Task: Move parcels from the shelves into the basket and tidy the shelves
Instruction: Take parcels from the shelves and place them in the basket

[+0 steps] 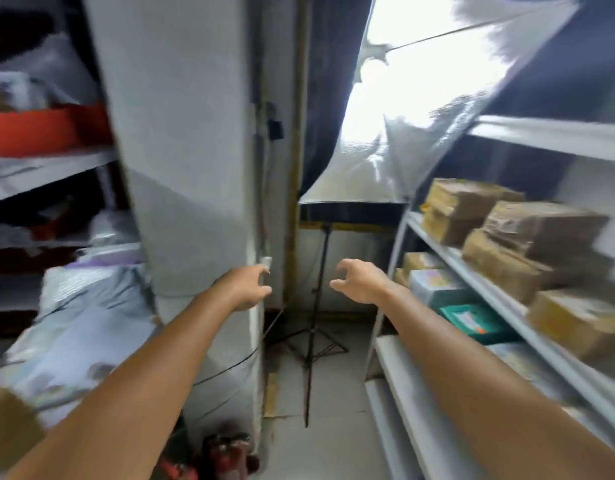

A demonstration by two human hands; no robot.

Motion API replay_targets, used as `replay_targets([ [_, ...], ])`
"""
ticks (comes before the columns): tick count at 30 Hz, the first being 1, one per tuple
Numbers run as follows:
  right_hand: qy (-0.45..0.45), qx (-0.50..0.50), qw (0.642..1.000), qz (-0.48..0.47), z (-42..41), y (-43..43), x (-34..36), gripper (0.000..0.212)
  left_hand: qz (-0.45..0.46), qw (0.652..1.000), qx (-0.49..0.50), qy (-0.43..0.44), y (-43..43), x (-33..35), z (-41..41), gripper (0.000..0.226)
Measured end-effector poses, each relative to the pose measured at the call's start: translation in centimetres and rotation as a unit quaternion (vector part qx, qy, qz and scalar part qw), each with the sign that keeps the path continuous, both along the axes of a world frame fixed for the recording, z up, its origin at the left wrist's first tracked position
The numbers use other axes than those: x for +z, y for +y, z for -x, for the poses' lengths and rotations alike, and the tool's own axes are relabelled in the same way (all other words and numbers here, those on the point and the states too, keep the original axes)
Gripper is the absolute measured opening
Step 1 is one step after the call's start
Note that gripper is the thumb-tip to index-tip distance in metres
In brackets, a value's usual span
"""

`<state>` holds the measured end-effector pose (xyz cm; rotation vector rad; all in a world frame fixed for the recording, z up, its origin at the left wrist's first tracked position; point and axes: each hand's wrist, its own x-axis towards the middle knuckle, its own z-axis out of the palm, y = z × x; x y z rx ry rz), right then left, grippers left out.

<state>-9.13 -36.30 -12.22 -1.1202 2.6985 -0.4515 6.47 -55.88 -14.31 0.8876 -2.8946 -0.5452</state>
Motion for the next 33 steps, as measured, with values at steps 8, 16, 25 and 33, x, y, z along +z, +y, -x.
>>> replay_targets([
  [8, 0.0, -0.206, 0.979, 0.0, 7.0, 9.9, 0.7, 0.046, 0.002, 0.984, -0.178, 0.021, 3.9, 0.8, 15.3, 0.045],
  [16, 0.057, -0.382, 0.921, 0.045, 10.3, 23.5, 1.6, 0.047, 0.005, 0.938, -0.343, 0.04, 17.2, 0.8, 26.0, 0.045],
  [25, 0.072, -0.467, 0.879, 0.063, 11.6, 34.9, 1.4, 0.041, 0.01, 0.894, -0.442, 0.065, 31.6, 1.4, 32.0, 0.037],
  [33, 0.047, -0.516, 0.85, 0.093, 12.5, 37.2, 0.4, 0.048, -0.014, 0.874, -0.479, 0.084, 36.2, 1.0, 35.3, 0.05],
])
